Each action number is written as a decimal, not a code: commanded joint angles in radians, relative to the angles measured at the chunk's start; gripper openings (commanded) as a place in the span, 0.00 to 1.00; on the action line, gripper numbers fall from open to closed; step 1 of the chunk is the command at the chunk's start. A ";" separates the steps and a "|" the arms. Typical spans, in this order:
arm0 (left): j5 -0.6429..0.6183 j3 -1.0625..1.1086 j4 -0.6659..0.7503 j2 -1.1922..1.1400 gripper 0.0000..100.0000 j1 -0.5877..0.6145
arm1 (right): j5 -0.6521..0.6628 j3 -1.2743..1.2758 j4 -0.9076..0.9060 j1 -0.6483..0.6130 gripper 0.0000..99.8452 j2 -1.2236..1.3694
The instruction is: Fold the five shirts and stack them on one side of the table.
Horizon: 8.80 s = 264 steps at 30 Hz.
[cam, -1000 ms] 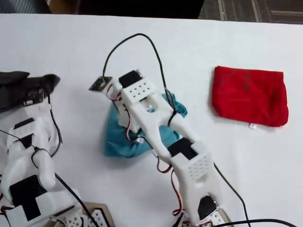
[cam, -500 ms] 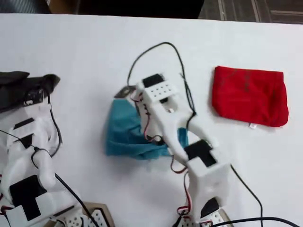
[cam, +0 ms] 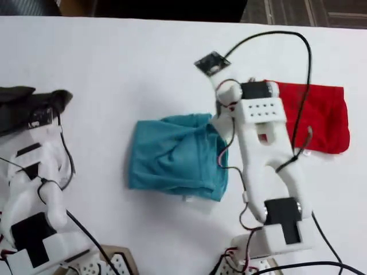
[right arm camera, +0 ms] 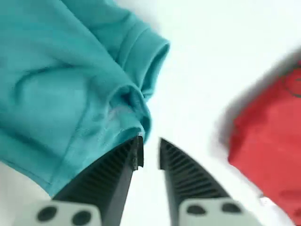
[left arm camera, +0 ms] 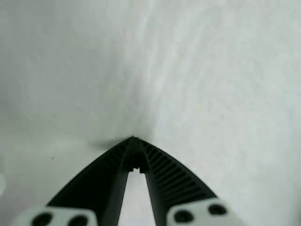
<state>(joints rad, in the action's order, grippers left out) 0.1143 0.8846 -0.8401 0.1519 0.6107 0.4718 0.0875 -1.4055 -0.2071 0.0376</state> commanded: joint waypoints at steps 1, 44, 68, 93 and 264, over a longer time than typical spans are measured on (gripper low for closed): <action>-0.005 0.002 0.026 0.035 0.03 0.009 | -0.052 -0.005 0.024 -0.048 0.24 0.082; -0.005 0.002 0.026 0.035 0.03 0.009 | -0.052 -0.683 -0.162 -0.087 0.02 0.346; -0.005 0.002 0.026 0.035 0.03 0.009 | 0.017 -0.628 -0.312 0.025 0.18 0.326; -0.005 0.002 0.026 0.035 0.03 0.009 | -0.026 0.298 0.113 -0.116 0.12 0.018; -0.006 0.002 0.026 0.035 0.03 0.008 | 0.015 -0.522 -0.260 0.193 0.02 0.401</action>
<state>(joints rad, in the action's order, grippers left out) 0.1143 0.8846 -0.8370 0.1519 0.6107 0.4826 -0.4388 -1.6909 0.0276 0.4335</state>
